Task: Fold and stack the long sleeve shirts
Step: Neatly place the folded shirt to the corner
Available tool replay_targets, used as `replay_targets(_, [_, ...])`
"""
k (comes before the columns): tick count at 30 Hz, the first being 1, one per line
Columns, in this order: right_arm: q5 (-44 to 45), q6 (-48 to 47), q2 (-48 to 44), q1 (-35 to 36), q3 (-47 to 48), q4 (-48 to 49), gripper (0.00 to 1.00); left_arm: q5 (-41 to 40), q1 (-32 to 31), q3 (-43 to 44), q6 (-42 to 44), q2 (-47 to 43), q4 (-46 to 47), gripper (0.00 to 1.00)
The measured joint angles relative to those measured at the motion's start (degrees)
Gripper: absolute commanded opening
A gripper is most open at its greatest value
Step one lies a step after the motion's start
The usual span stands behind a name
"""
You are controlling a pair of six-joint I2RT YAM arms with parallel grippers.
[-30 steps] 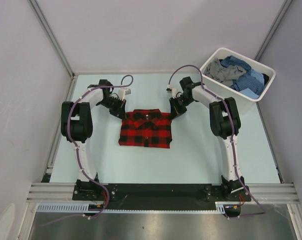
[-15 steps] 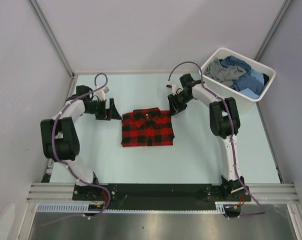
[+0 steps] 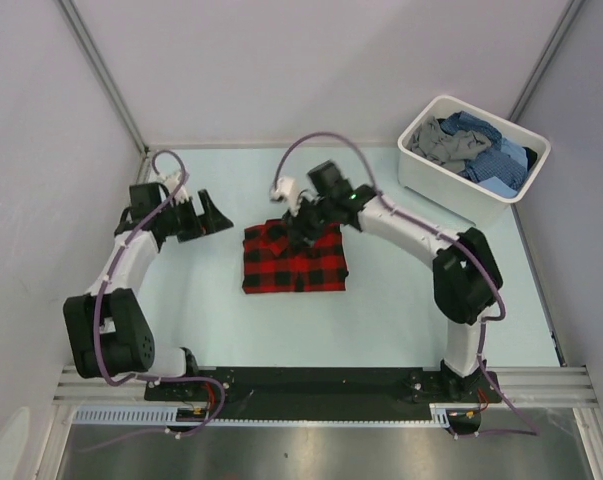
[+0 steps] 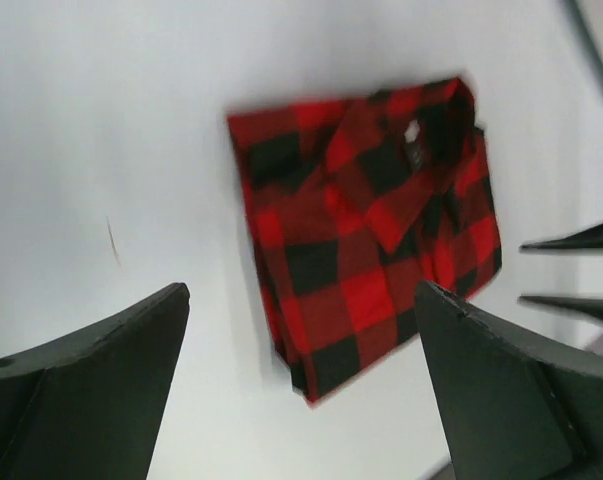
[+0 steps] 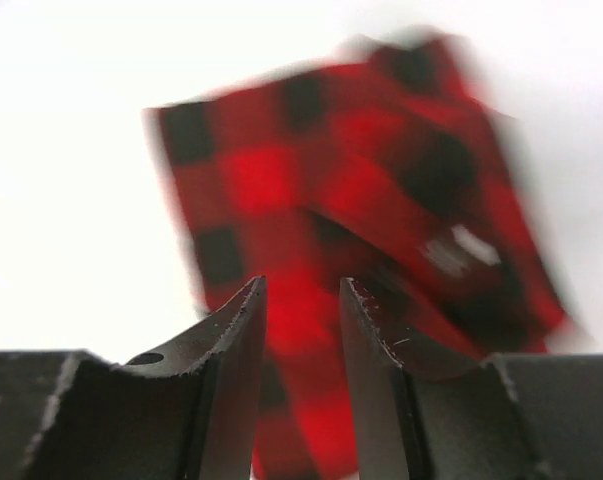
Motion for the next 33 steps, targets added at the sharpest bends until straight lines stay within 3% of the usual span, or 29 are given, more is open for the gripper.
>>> replay_targets(6, [2.4,-5.4,1.6,15.4,-8.7,8.0,0.41,0.1,0.8,-15.2,-8.3,-0.9,-0.5,0.99])
replay_targets(14, [7.7,-9.4,6.9,20.1,-10.1,17.7,0.43,-0.3,0.8,-20.2,-13.4,-4.6,1.1,0.99])
replay_targets(20, [9.9,-11.0,10.1,21.1,-10.1,21.6,0.31,-1.9,0.8,-21.5,-15.0,-4.7,2.3,0.99])
replay_targets(24, [10.5,-12.4,11.9,21.0,-10.2,23.3,0.03,-1.7,0.8,-23.1,-16.5,-4.7,3.2,0.99])
replay_targets(25, [10.5,-12.7,12.3,20.9,-10.2,23.6,0.0,-1.4,0.8,-23.7,-17.0,-4.6,4.0,0.99])
replay_targets(33, [4.2,-11.3,12.4,16.7,-10.2,24.9,0.0,4.7,-0.9,-27.2,-24.4,0.6,16.5,0.99])
